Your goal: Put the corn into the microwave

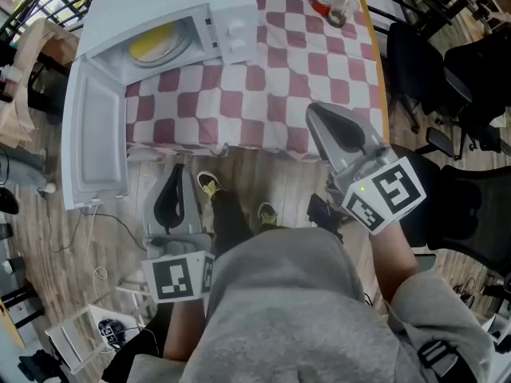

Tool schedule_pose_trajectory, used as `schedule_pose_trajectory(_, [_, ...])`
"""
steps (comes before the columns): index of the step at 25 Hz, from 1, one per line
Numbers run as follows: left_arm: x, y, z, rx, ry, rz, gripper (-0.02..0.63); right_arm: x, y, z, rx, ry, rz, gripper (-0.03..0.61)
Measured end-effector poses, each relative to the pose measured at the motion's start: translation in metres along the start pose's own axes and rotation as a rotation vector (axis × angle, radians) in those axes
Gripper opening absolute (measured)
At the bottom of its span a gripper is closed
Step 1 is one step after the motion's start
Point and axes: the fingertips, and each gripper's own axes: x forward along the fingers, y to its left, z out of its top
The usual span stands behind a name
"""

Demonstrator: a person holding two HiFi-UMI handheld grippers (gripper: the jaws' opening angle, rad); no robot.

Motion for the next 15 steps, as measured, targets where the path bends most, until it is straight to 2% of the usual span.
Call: schedule_pose_trajectory(15, [-0.036, -0.019, 0.002, 0.010, 0.008, 0.072, 0.009, -0.040, 0.006, -0.010, 0.019, -0.013, 0.035, 0.000])
